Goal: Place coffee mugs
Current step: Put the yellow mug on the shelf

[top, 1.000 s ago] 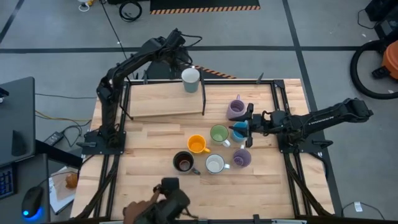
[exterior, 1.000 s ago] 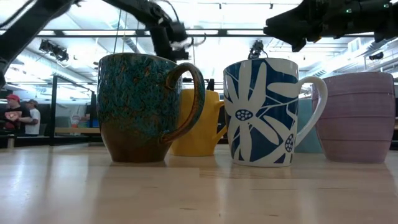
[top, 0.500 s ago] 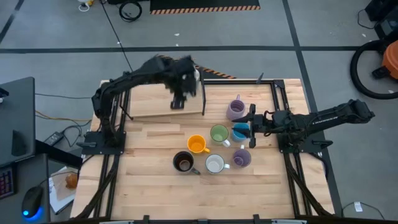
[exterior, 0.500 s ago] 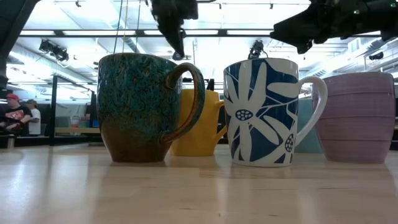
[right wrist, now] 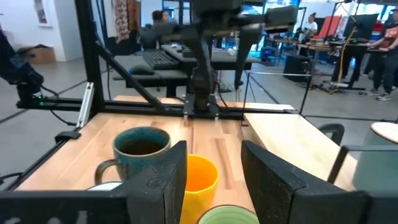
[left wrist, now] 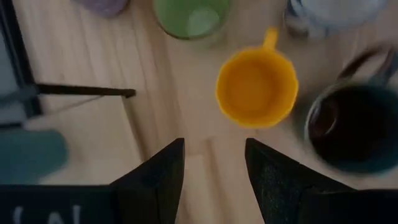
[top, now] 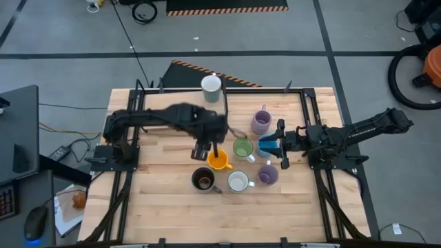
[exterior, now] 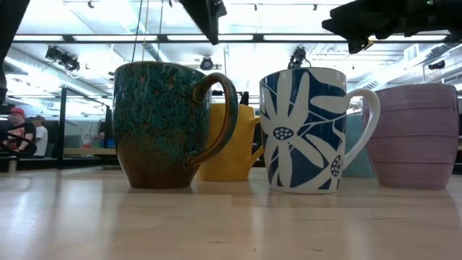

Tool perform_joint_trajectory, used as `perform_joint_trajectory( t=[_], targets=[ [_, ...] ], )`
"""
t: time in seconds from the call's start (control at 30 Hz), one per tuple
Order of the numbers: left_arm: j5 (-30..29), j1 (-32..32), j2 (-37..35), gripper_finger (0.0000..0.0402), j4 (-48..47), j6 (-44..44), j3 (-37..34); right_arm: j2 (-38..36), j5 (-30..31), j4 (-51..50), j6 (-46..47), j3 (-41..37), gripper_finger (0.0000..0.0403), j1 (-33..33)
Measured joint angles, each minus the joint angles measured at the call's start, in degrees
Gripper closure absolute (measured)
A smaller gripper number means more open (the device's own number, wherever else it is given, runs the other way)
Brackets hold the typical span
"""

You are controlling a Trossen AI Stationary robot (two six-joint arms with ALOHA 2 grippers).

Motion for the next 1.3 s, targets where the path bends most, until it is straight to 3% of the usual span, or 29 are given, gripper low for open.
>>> perform_joint_trajectory(
  t=[0.3,0.57,0.83,1.1,1.3],
  targets=[
    [-3.14,-3.54,1.32,0.0226,0.31,29.52,-9.4,-0.76,0.31,0.25,-2.49,0.0,0.0245,0.08],
    [-4.63,-3.95,1.27,0.0226,13.53,41.34,-17.29,-0.75,0.49,-1.56,-2.59,0.0,0.0245,0.08],
    [-4.65,-4.31,1.26,0.0226,16.39,55.45,-22.12,-0.73,0.57,-3.42,-2.59,0.0,0.0245,0.08],
    [-6.06,-6.53,1.27,0.0228,17.16,59.36,-24.05,-0.73,2.12,-3.57,-2.59,0.0,0.0245,-0.36],
    [-4.04,-8.0,1.27,0.0253,17.7,59.23,-24.05,-0.71,2.14,-3.63,-2.59,0.0,0.0245,-0.36]
  ],
)
